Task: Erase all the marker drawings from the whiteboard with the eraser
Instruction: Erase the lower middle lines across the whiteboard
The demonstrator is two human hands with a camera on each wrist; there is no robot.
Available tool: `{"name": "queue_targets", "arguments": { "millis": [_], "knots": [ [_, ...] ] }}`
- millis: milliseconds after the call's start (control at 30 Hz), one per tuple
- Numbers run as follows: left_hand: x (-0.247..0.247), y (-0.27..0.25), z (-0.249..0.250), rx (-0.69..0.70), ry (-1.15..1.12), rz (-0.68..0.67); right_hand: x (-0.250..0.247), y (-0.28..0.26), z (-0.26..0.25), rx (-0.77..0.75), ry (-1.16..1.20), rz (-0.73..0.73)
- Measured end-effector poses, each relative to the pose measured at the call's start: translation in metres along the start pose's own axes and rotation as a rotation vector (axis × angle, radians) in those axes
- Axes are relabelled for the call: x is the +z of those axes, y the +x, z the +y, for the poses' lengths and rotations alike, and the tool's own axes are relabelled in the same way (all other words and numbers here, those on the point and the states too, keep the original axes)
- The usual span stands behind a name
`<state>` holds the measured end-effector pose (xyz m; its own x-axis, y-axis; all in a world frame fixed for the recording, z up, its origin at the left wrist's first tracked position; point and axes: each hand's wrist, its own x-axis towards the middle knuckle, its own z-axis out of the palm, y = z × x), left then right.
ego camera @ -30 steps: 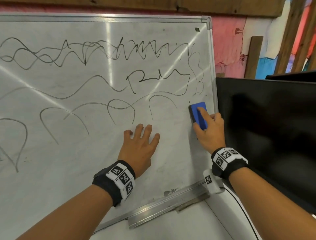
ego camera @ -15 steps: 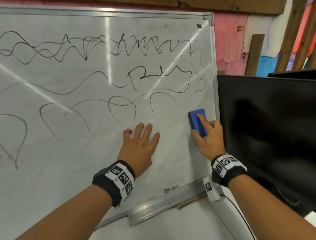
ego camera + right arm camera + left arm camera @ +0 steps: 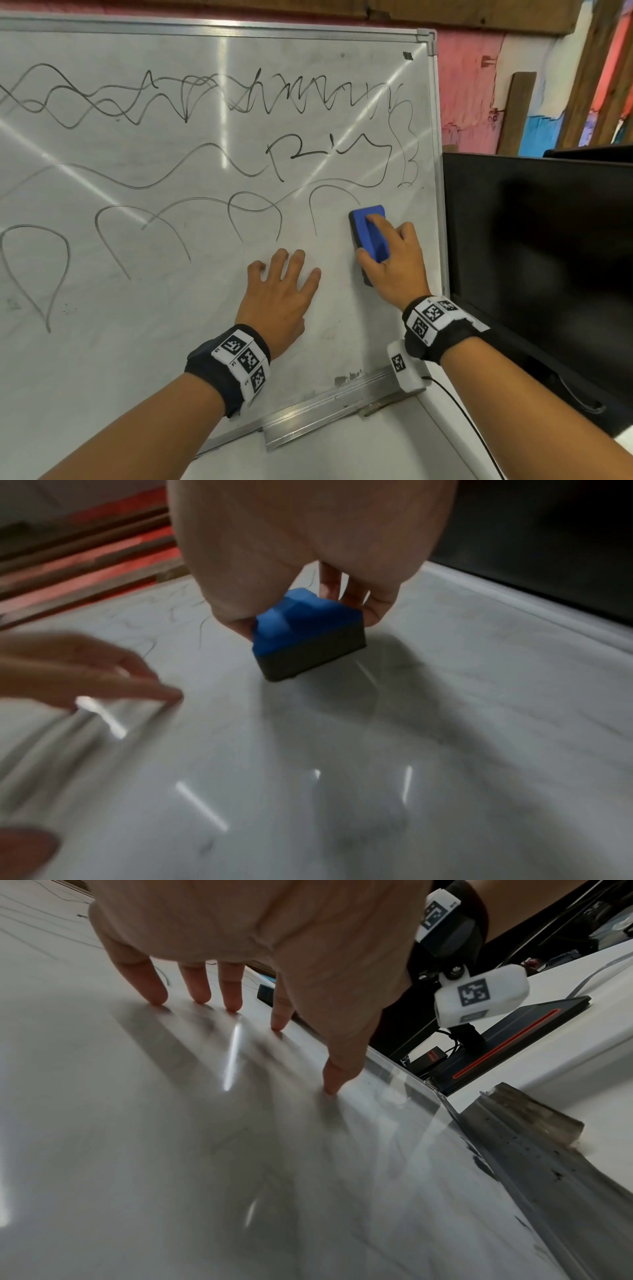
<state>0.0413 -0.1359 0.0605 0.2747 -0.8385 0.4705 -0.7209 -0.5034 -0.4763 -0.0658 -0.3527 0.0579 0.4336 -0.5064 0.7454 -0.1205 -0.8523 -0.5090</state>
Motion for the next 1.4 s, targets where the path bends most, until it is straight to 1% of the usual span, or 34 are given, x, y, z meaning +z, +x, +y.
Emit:
{"name": "queue_targets", "arguments": {
  "millis": [100, 267, 333, 433, 533, 733, 933, 1133, 1300, 1400],
  "knots": [
    [0.002, -0.007, -0.004, 0.003, -0.016, 0.007, 0.006, -0.014, -0.005, -0.047, 0.001, -0.04],
    [0.002, -0.014, -0.006, 0.006, -0.014, -0.001, 0.005, 0.01, -0.028, -0.042, 0.011, 0.025],
    [0.003, -0.017, -0.006, 0.004, -0.024, 0.003, 0.008, 0.009, -0.039, -0.084, 0.013, -0.001],
    [0.005, -0.023, -0.009, 0.005, -0.031, 0.009, 0.018, -0.012, -0.047, -0.179, -0.012, -0.089],
    [0.006, -0.027, -0.015, 0.027, -0.018, 0.007, 0.022, -0.024, -0.048, -0.17, -0.027, -0.109],
    [0.008, -0.035, -0.026, 0.03, -0.027, 0.036, 0.023, -0.001, -0.071, -0.152, -0.034, -0.065],
    [0.015, -0.061, -0.051, -0.008, -0.048, 0.058, 0.036, -0.036, -0.074, -0.207, -0.024, -0.163],
    [0.019, -0.09, -0.078, 0.003, -0.03, 0.049, 0.048, -0.019, -0.11, -0.181, -0.008, -0.101],
    [0.024, -0.108, -0.09, 0.011, -0.015, 0.035, 0.061, -0.049, -0.115, -0.211, 0.004, -0.164],
    [0.025, -0.115, -0.096, 0.025, -0.007, 0.033, 0.061, -0.042, -0.126, -0.207, -0.012, -0.145]
  ]
}}
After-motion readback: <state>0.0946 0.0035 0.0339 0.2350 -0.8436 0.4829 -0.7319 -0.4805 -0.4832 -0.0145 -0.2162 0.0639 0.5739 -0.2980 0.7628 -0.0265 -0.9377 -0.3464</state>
